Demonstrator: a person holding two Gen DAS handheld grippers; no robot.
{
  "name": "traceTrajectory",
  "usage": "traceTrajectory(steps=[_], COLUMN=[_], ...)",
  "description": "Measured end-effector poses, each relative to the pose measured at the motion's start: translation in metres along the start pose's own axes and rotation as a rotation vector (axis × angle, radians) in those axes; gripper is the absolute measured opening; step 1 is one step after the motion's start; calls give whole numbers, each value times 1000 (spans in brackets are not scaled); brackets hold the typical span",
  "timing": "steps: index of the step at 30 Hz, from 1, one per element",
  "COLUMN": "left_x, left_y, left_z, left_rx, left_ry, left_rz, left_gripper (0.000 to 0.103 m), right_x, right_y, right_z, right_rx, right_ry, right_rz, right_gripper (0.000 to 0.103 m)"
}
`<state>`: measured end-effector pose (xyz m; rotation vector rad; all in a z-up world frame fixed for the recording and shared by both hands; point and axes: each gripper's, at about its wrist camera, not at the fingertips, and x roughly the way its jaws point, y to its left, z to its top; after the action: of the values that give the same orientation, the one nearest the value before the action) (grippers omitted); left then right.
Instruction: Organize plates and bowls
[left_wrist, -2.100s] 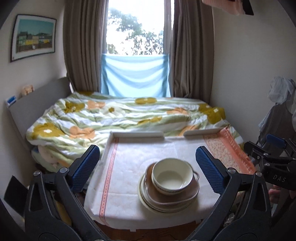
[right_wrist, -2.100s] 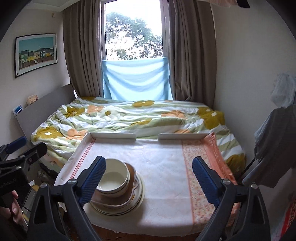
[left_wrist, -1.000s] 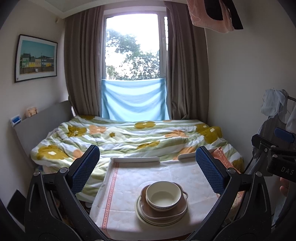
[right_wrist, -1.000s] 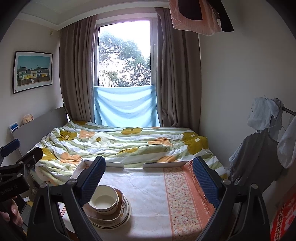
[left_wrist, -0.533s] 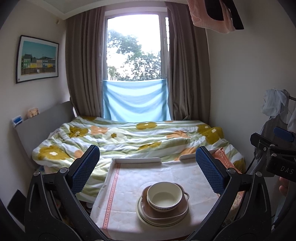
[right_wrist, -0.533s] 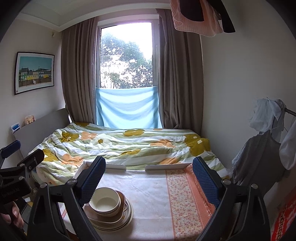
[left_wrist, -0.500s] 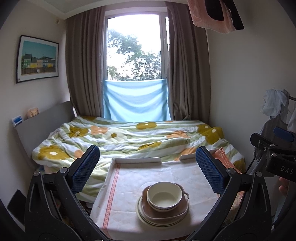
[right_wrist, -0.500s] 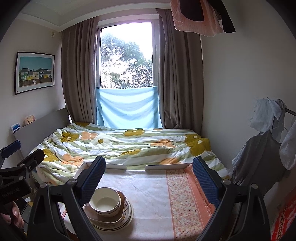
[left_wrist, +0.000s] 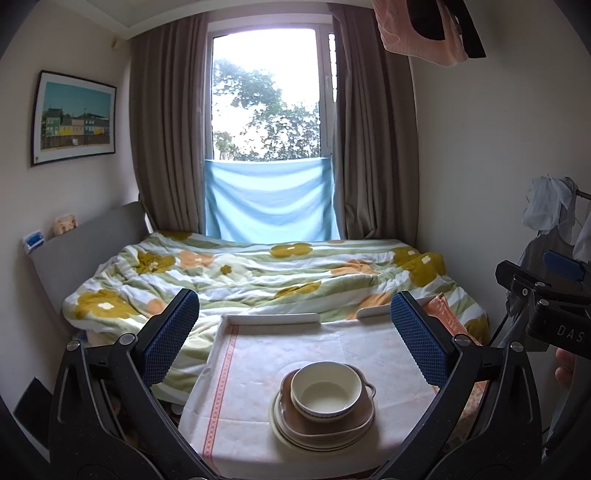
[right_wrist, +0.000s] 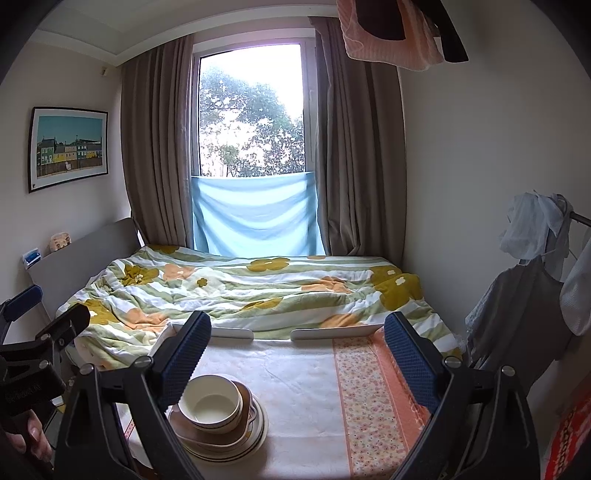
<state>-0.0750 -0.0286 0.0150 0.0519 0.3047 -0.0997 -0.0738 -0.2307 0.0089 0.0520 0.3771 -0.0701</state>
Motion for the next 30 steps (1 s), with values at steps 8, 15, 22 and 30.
traceTrajectory(steps=[8, 15, 22, 30], left_x=[0, 0, -2, -2], left_y=[-3, -5, -7, -7], left_z=[-1, -3, -4, -5], left_rx=[0, -5, -10, -2], left_ry=[-4, -3, -2, -9], left_rz=[-1, -1, 18, 56], left_gripper=[103, 103, 103, 103], right_x=[0, 1, 1, 4], right_y=[-1, -1, 1, 4], right_z=[0, 0, -1, -1], right_rx=[1, 4, 1, -5], right_ry=[-2, 0, 2, 0], right_rz=[-2, -5, -2, 3], right_gripper=[93, 93, 93, 94])
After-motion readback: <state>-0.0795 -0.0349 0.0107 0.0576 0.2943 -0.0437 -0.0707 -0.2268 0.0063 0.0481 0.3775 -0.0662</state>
